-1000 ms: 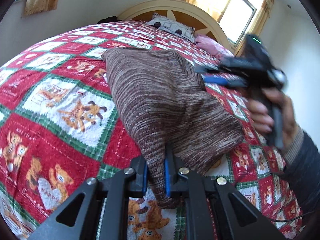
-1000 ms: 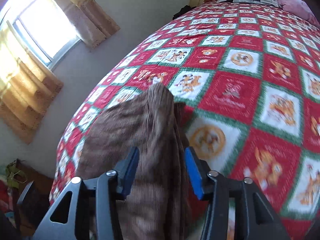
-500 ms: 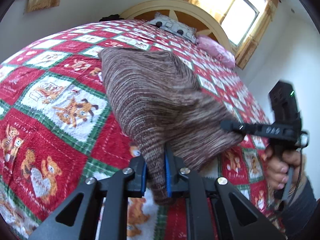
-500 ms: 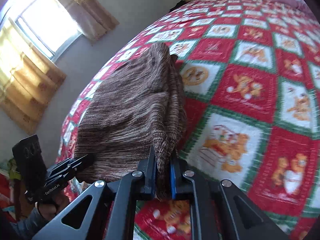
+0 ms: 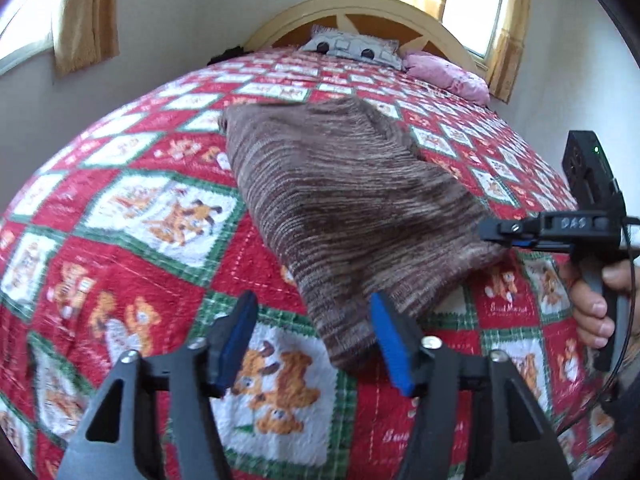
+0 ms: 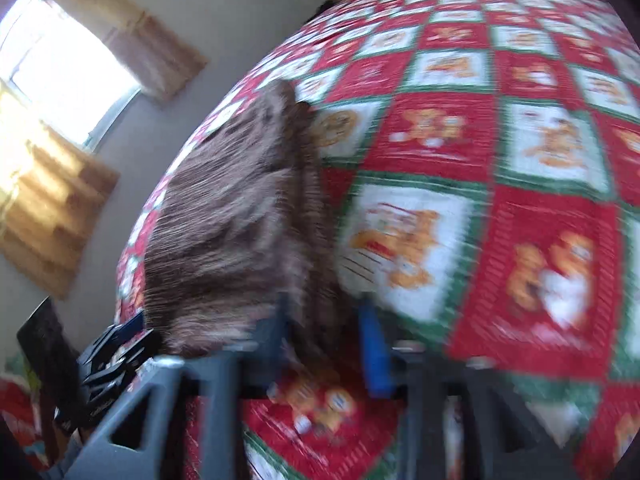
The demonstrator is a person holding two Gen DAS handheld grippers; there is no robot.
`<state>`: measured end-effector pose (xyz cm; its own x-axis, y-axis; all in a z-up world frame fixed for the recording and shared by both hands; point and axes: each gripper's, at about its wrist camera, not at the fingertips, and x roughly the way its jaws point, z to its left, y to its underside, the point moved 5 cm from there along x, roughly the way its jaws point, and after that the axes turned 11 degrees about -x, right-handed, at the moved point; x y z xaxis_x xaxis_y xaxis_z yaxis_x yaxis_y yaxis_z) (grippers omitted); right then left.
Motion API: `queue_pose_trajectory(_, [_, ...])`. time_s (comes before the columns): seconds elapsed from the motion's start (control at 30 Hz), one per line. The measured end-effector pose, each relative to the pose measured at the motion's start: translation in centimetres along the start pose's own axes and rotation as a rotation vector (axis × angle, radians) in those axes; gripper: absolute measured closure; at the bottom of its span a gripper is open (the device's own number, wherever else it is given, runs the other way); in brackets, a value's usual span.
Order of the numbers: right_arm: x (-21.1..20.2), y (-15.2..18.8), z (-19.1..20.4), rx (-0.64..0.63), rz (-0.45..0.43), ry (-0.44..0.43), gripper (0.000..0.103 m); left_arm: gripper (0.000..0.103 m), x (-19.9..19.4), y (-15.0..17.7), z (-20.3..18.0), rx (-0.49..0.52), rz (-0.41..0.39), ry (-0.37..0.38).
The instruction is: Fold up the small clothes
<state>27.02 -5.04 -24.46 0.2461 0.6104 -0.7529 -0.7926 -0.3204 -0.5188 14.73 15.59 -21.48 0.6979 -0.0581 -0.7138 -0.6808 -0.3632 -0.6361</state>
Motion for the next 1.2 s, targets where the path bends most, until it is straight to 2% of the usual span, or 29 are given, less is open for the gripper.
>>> queue_pose_trajectory(0.03, [-1.0,0.4,-0.1,0.019,-0.029,0.025,0.039,0.031,-0.3,0.1,-0.1,0.015,-0.007,-0.007])
queue_pose_trajectory(0.13, [-2.7,1.3,0.4,0.027,-0.056,0.059,0.039,0.029,-1.0,0.3,-0.4,0.039,-0.017,-0.009])
queue_pose_trajectory(0.23, [-5.1,1.5,2.7,-0.014,-0.116,0.116,0.039,0.029,-2.4,0.2,-0.6,0.044,-0.037,-0.011])
queue_pose_trajectory(0.27, [-6.2,1.2,3.7,-0.038,-0.150,0.144,0.039,0.029,-3.3,0.2,-0.7,0.045,-0.057,-0.009])
queue_pose_trajectory(0.33, [-8.3,1.1,6.2,-0.100,-0.225,0.200,0.039,0.022,-4.6,0.0,-0.7,0.048,-0.089,-0.003])
queue_pose_trajectory(0.43, [-10.3,1.1,10.2,-0.203,-0.322,0.288,0.039,0.020,-7.1,-0.6,-0.6,0.046,-0.156,0.003])
queue_pose_trajectory(0.53, [-11.8,1.4,13.2,-0.289,-0.404,0.341,0.039,0.014,-8.7,-1.2,-0.4,0.042,-0.205,-0.002])
queue_pose_trajectory(0.63, [-13.4,1.7,15.4,-0.345,-0.458,0.363,0.039,0.013,-10.1,-1.8,-0.4,0.036,-0.256,-0.005])
queue_pose_trajectory(0.87, [-13.9,1.9,16.4,-0.353,-0.466,0.354,0.035,0.010,-11.0,-1.9,-1.0,0.044,-0.286,0.001])
queue_pose_trajectory(1.2, [-13.9,2.7,16.5,-0.350,-0.465,0.347,0.034,0.010,-10.9,-1.7,-1.0,0.038,-0.283,-0.004])
